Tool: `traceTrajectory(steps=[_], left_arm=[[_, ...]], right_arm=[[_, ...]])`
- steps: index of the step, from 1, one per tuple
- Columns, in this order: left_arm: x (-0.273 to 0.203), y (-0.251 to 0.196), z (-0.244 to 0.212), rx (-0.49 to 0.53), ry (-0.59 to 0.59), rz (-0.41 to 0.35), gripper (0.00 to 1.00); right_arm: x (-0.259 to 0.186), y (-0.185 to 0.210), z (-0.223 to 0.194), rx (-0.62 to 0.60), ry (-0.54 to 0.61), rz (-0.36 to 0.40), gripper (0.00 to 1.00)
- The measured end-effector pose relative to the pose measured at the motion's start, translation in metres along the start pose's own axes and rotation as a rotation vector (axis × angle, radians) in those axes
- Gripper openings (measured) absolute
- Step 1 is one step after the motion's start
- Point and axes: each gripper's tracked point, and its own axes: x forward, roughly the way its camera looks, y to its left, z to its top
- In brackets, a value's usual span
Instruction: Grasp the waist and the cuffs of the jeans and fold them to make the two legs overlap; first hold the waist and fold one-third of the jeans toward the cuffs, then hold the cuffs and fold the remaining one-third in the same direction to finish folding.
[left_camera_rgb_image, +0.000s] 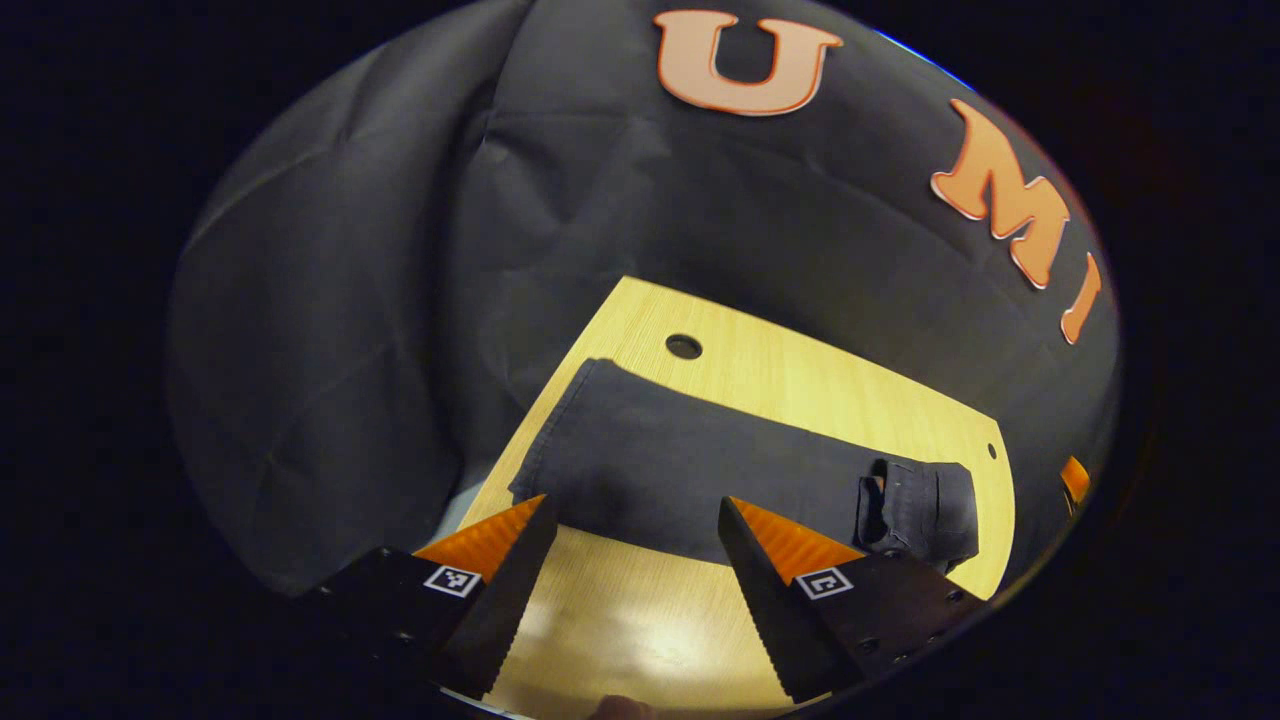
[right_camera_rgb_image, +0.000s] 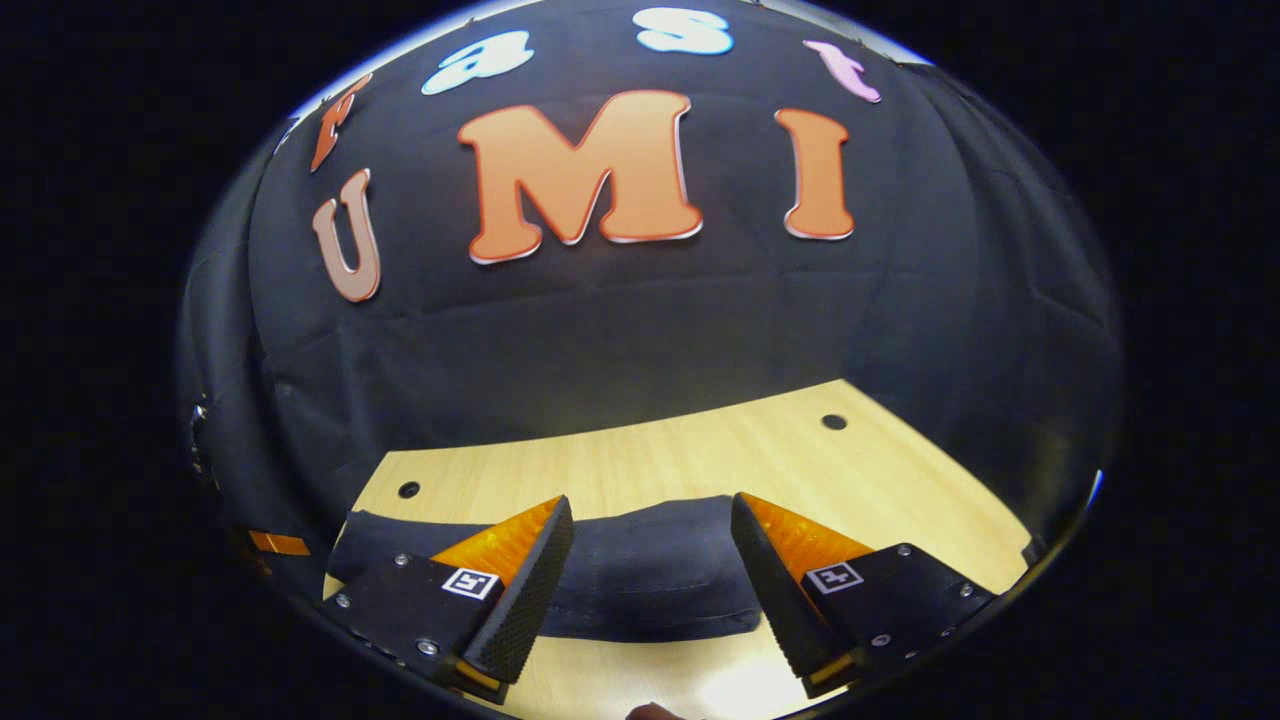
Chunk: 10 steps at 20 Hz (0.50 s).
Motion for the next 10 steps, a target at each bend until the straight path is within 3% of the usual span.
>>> traceTrajectory(steps=[5, 6, 10], left_arm=[[0.028, 0.017, -0.022, -0.123, 0.189, 0.045, 0.98], [0.035, 0.019, -0.022, -0.147, 0.208, 0.054, 0.98], [0.049, 0.034, -0.035, -0.231, 0.315, 0.114, 0.98]], right_arm=[[-0.029, -0.055, 0.040, 0.007, -0.087, -0.094, 0.96], [-0.035, -0.064, 0.049, 0.009, -0.108, -0.106, 1.00], [-0.058, -0.111, 0.078, 0.011, -0.178, -0.169, 0.96]])
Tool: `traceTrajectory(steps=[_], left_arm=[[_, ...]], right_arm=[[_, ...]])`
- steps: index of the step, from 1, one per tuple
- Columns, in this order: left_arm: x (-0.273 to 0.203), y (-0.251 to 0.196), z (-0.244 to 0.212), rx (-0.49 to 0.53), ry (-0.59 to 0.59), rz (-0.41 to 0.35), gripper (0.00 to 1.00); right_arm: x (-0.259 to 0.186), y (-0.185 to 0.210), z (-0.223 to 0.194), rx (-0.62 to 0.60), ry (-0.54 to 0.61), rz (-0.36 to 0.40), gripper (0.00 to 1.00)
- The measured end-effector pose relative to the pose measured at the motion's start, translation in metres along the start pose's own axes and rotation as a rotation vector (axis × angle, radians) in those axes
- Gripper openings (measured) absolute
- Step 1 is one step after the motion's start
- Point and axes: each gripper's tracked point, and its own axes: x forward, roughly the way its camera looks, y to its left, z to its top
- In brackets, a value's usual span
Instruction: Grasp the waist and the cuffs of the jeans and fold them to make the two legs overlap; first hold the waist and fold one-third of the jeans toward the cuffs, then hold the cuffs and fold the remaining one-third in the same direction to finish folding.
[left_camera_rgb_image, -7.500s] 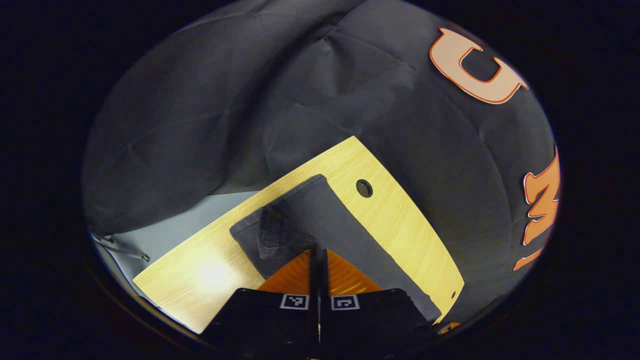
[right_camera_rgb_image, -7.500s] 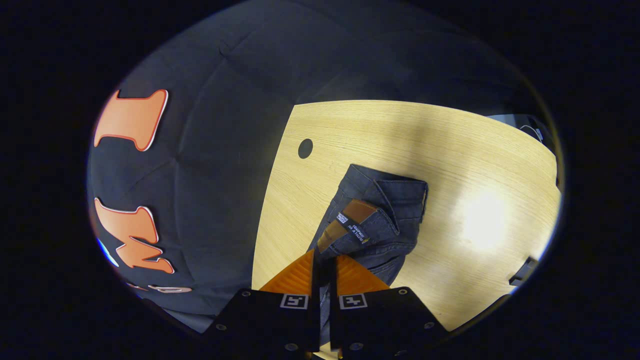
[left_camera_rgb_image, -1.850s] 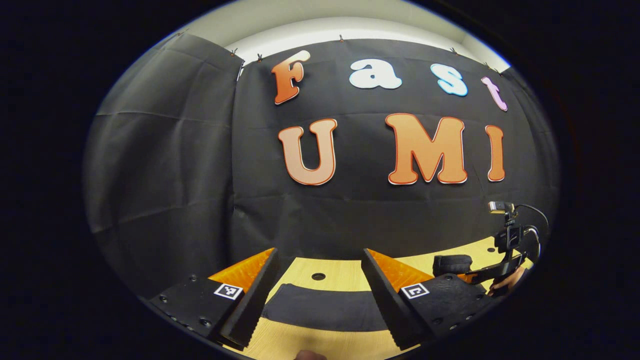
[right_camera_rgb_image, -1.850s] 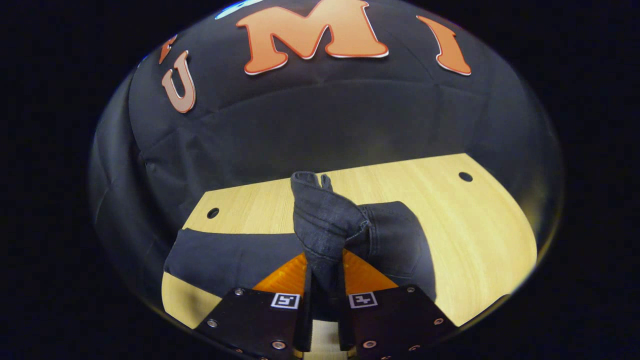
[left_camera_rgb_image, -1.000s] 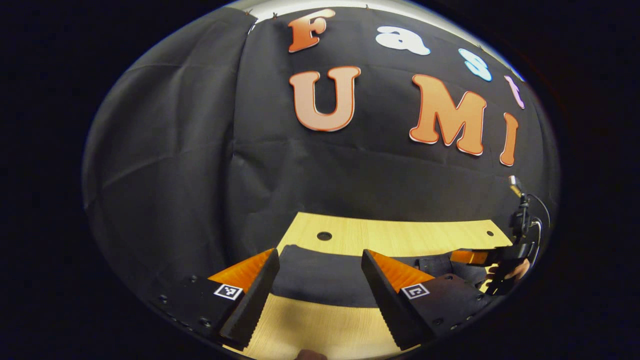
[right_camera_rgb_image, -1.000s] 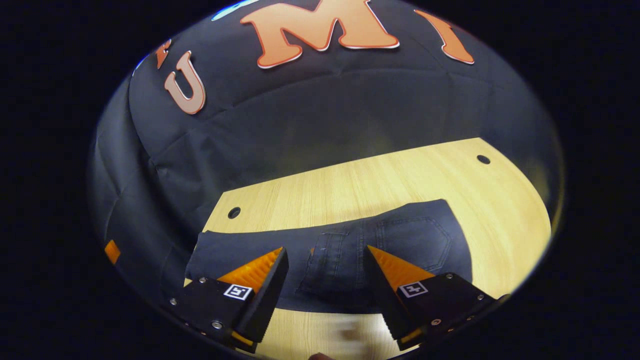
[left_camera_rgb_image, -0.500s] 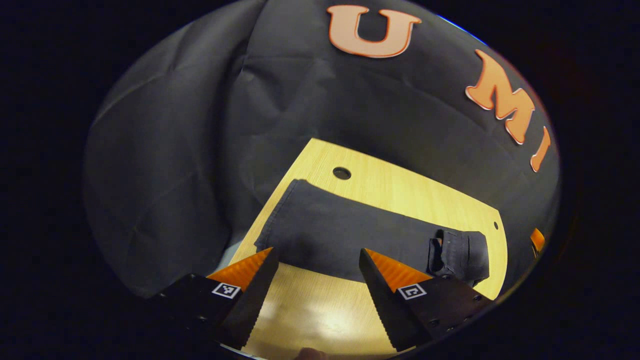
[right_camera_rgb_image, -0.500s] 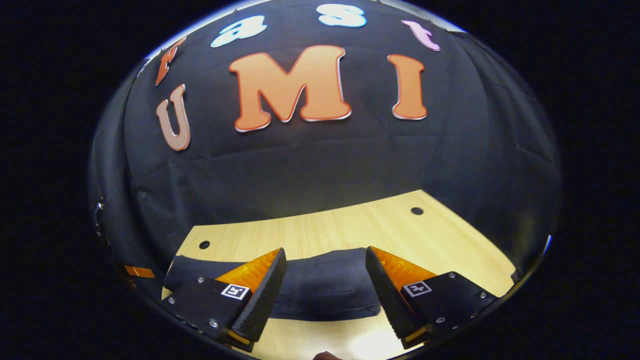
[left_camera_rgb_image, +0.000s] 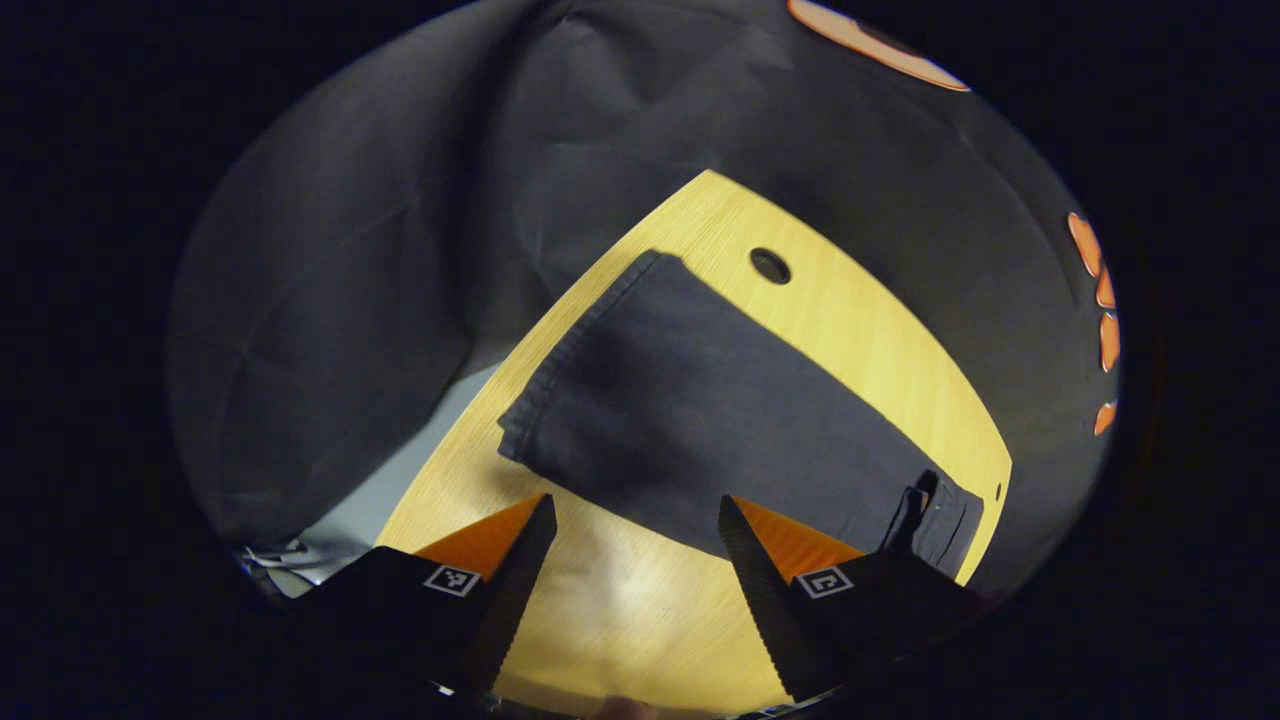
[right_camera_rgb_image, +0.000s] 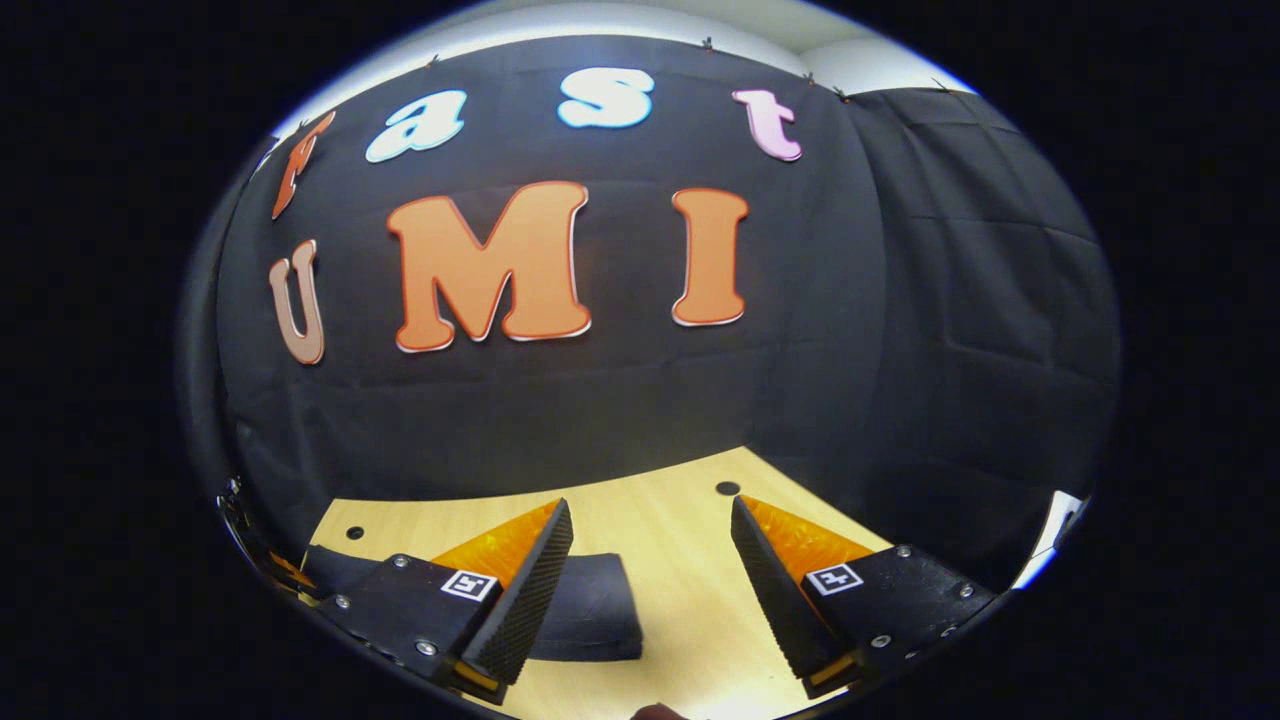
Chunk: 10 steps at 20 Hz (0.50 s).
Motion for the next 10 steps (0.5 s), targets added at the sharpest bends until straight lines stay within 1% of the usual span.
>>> traceTrajectory(steps=[3, 5, 7, 9, 10], left_arm=[[0.016, 0.006, -0.004, -0.052, 0.053, 0.039, 0.98], [0.024, 0.012, -0.004, -0.094, 0.079, 0.068, 0.98], [0.028, 0.015, -0.002, -0.138, 0.103, 0.089, 0.98], [0.034, 0.017, 0.003, -0.191, 0.123, 0.106, 0.98], [0.038, 0.018, 0.008, -0.210, 0.121, 0.114, 0.98]], right_arm=[[-0.006, -0.038, 0.024, -0.014, -0.049, -0.057, 0.96], [-0.010, -0.056, 0.043, -0.010, -0.090, -0.081, 0.96], [-0.019, -0.068, 0.059, -0.012, -0.120, -0.097, 0.96], [-0.025, -0.073, 0.064, -0.046, -0.130, -0.104, 0.96], [-0.026, -0.072, 0.066, -0.061, -0.130, -0.095, 0.96]])
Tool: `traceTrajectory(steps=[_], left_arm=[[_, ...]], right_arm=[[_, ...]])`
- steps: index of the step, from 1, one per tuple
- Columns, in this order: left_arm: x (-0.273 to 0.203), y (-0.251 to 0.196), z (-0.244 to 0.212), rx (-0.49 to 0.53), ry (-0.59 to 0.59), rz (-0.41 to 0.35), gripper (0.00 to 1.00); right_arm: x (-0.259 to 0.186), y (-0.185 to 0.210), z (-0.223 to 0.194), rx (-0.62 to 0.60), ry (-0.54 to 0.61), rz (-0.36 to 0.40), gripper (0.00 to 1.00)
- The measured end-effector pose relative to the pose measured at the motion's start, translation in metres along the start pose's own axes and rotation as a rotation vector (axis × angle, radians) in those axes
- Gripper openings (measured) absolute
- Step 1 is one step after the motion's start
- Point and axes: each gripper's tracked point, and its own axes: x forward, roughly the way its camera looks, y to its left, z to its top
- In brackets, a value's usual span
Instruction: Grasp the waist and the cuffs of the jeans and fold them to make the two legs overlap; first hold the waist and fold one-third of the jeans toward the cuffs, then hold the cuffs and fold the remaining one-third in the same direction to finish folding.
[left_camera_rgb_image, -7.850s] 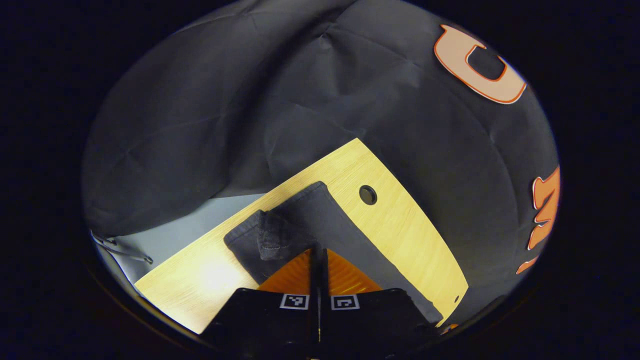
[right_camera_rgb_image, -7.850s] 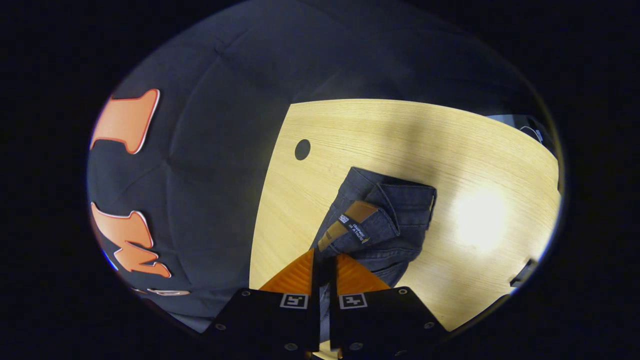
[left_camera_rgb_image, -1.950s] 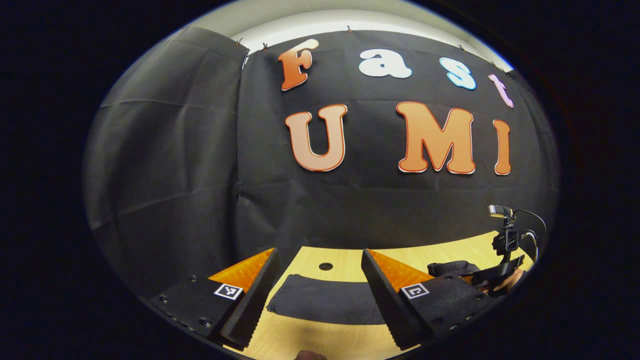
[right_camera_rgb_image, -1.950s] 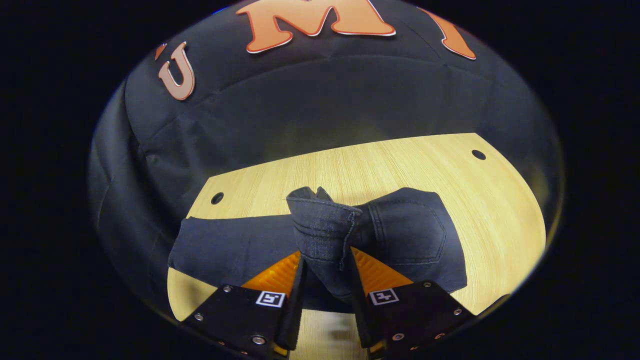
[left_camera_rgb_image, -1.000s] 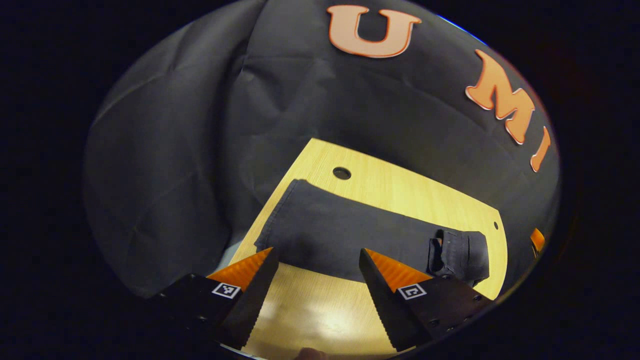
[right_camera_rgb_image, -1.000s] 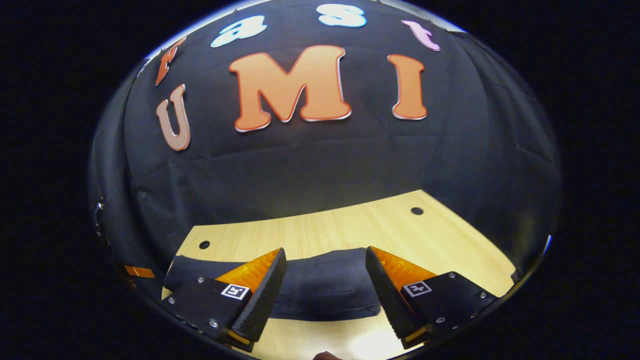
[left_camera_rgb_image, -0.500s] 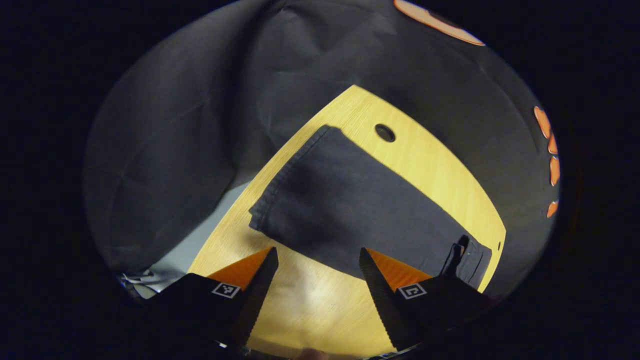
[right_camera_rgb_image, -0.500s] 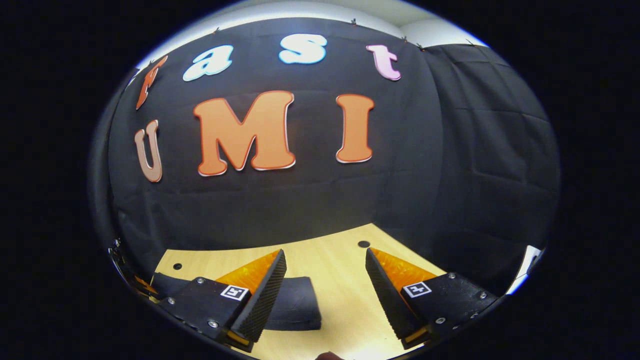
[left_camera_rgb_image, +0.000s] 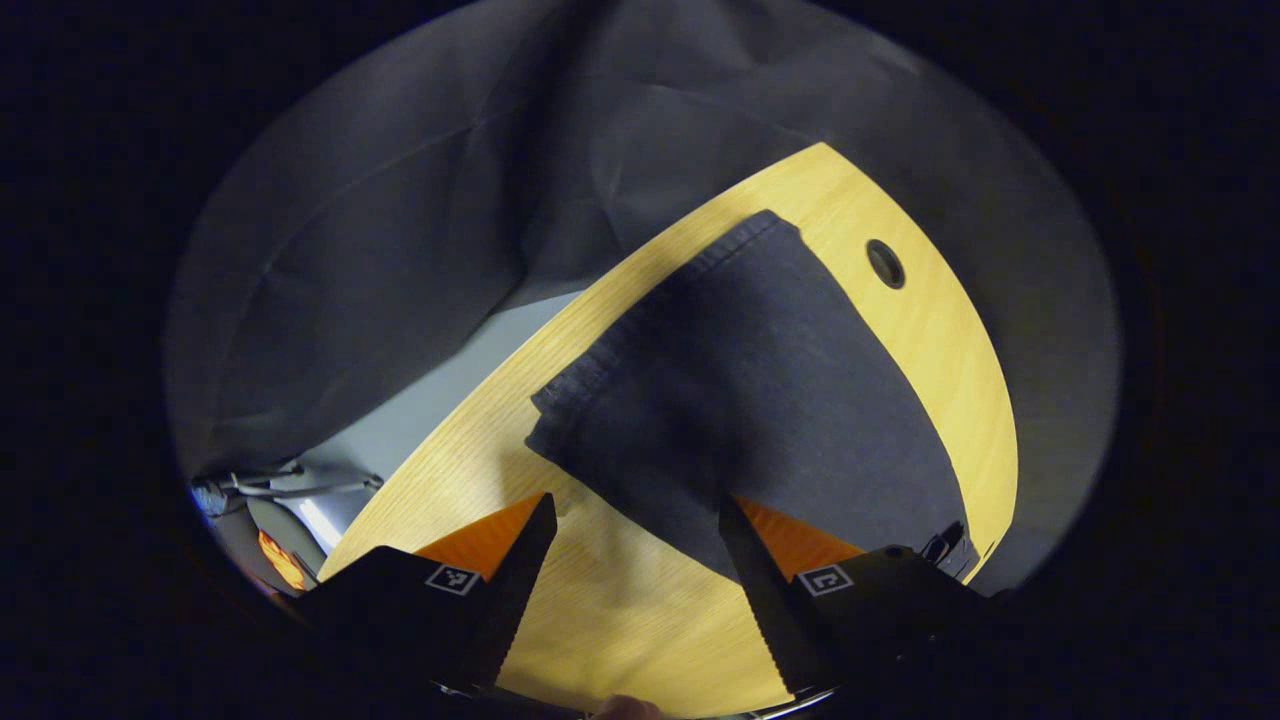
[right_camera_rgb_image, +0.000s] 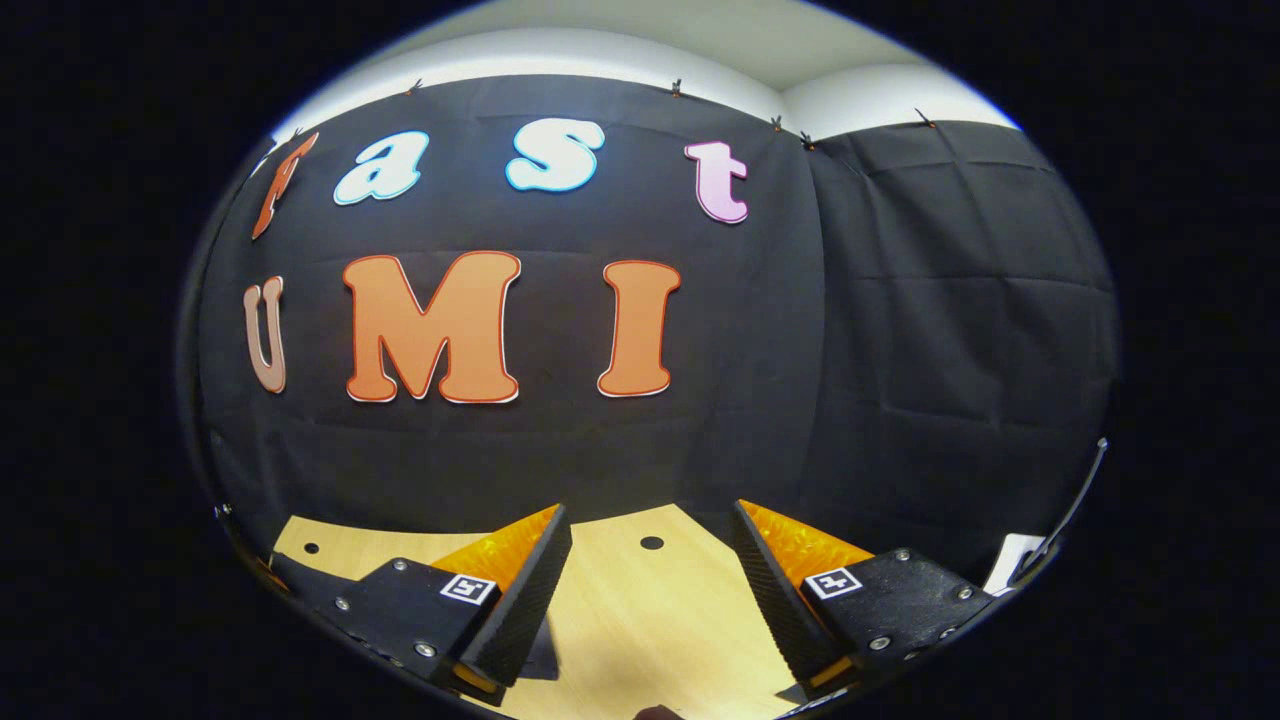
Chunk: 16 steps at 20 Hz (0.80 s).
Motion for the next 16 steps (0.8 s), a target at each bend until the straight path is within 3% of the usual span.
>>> traceTrajectory(steps=[6, 11, 12, 15, 16], left_arm=[[0.021, 0.007, 0.005, -0.004, 0.023, 0.139, 0.97], [0.017, 0.000, 0.005, 0.005, 0.020, 0.137, 0.91], [0.019, -0.004, 0.006, 0.015, 0.001, 0.124, 0.85], [0.022, -0.018, 0.009, -0.007, -0.060, 0.038, 0.11], [0.017, -0.018, 0.007, 0.000, -0.083, 0.017, 0.11]], right_arm=[[-0.011, 0.013, -0.002, 0.000, 0.017, 0.055, 0.96], [-0.018, 0.032, -0.008, -0.001, 0.032, 0.124, 0.96], [-0.018, 0.036, -0.011, -0.001, 0.040, 0.139, 0.97], [-0.016, 0.043, -0.016, 0.018, 0.055, 0.168, 0.97], [-0.014, 0.045, -0.018, 0.022, 0.057, 0.179, 0.97]])
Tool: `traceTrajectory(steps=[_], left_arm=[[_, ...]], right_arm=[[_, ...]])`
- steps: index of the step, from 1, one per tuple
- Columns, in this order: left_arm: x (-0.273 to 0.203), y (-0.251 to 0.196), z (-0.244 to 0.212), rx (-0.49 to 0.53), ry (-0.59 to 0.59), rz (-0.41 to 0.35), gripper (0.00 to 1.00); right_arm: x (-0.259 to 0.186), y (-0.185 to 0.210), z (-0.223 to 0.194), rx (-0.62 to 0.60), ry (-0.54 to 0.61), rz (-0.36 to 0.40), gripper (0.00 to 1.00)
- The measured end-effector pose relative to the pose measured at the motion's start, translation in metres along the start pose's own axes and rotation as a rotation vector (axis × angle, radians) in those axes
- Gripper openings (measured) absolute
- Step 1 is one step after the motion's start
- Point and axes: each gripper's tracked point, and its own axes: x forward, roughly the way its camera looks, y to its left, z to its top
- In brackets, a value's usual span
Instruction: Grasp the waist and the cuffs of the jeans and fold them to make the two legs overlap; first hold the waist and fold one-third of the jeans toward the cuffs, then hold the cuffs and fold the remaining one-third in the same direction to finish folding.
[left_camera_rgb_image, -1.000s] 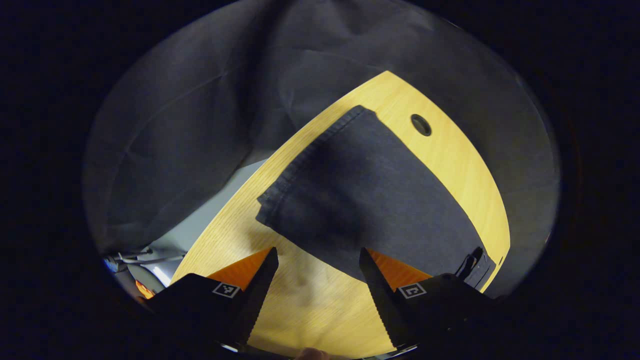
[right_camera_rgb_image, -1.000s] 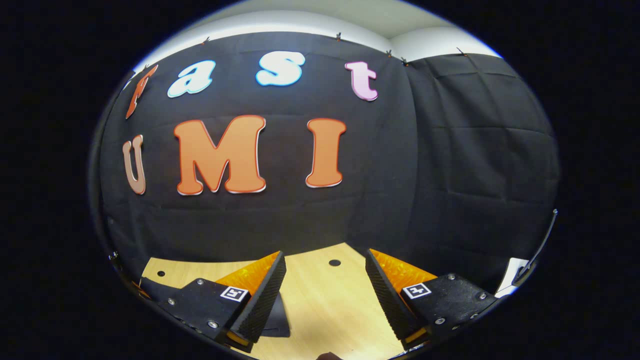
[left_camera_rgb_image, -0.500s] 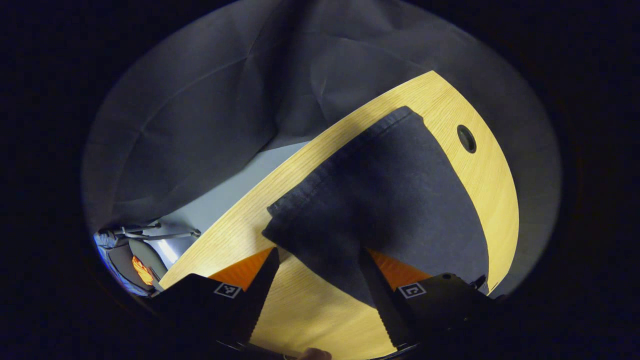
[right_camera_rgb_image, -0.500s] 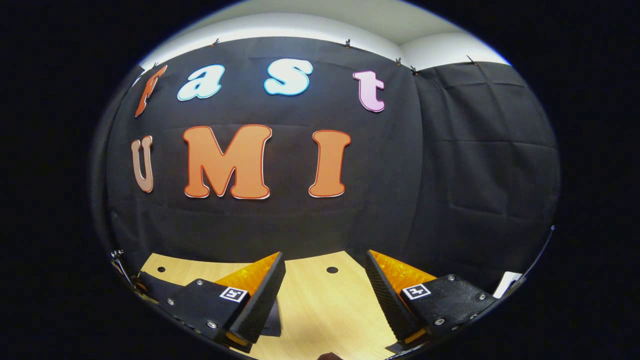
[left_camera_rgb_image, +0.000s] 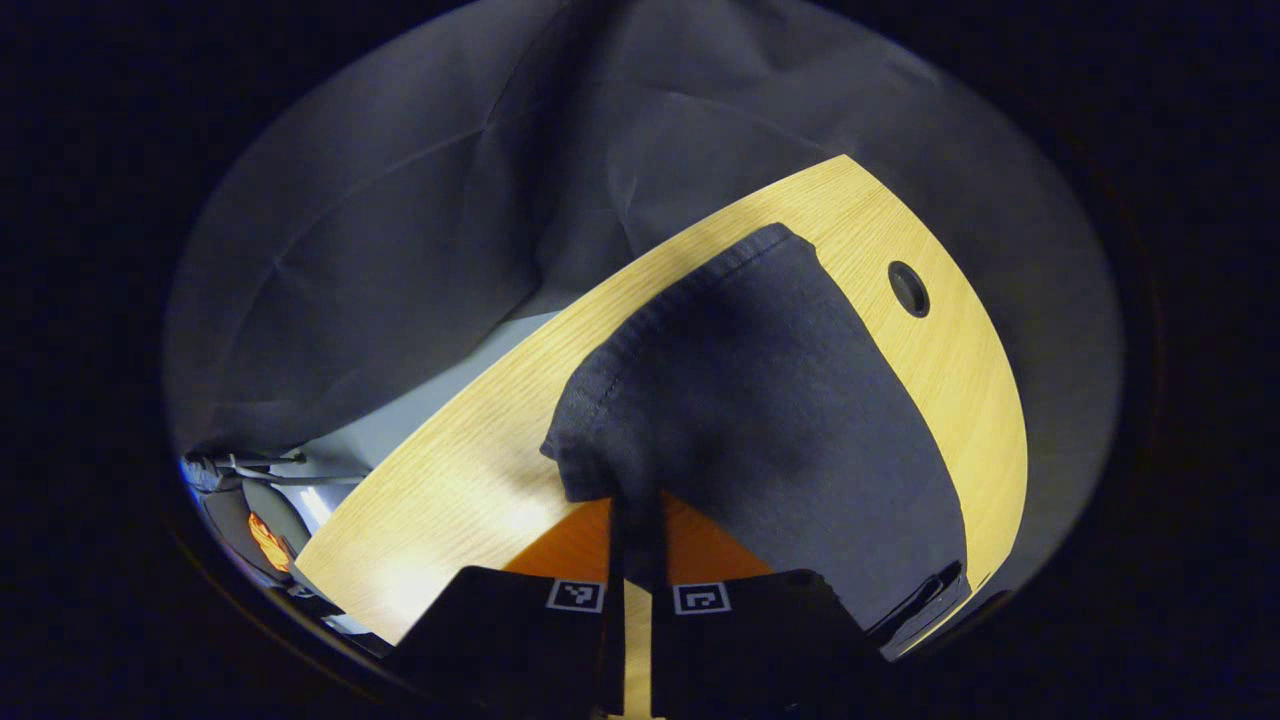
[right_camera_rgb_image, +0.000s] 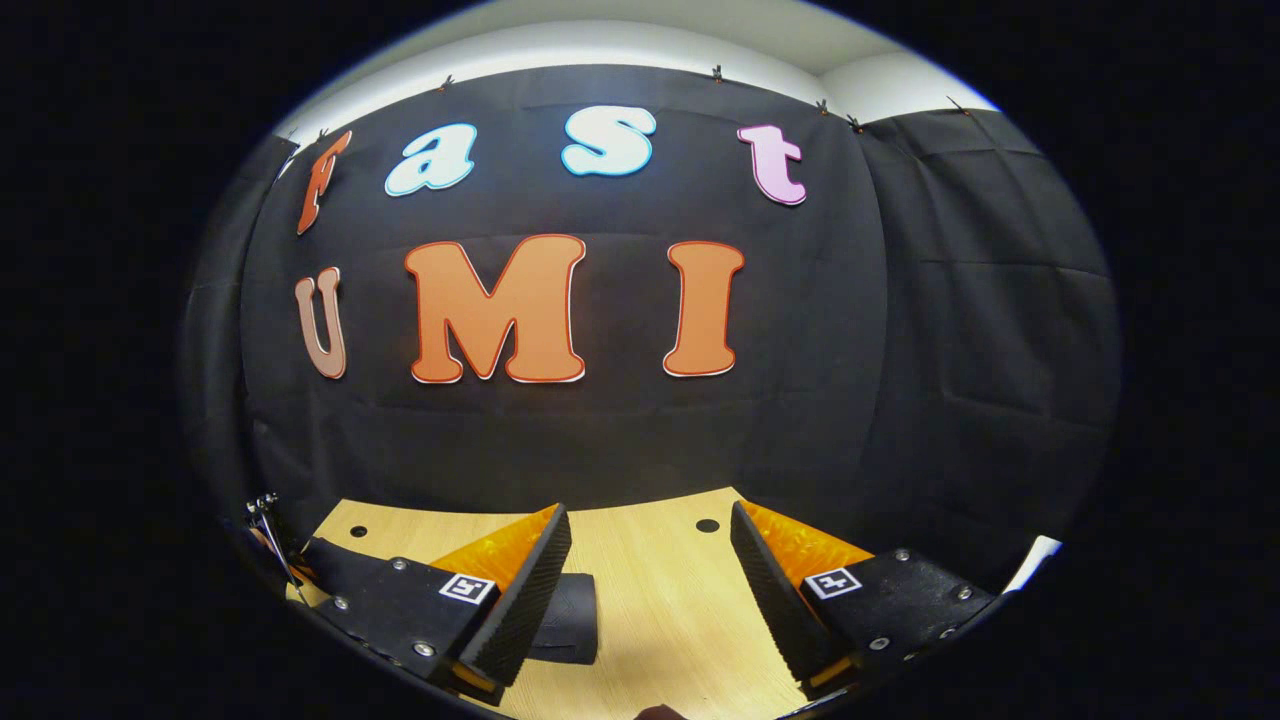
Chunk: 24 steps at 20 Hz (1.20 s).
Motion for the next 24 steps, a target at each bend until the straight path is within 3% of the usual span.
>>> traceTrajectory(steps=[1, 7, 13, 16, 23, 24], left_arm=[[0.002, 0.000, 0.000, 0.034, -0.023, -0.027, 0.05], [-0.045, -0.024, 0.017, 0.064, -0.200, -0.221, 0.05], [-0.134, -0.038, 0.018, 0.164, -0.339, -0.347, 0.05], [-0.156, -0.043, 0.017, 0.216, -0.381, -0.357, 0.05], [-0.216, -0.116, -0.017, 0.383, -0.484, -0.434, 0.05], [-0.227, -0.130, -0.024, 0.404, -0.493, -0.455, 0.05]], right_arm=[[0.003, 0.001, -0.003, -0.002, 0.004, 0.007, 0.97], [0.025, 0.017, -0.008, 0.007, 0.020, 0.081, 0.97], [0.049, 0.054, -0.016, 0.015, 0.029, 0.180, 0.96], [0.055, 0.069, -0.023, 0.009, 0.037, 0.224, 0.97], [0.069, 0.081, -0.041, -0.001, 0.069, 0.270, 1.00], [0.071, 0.080, -0.043, 0.005, 0.075, 0.270, 0.97]])
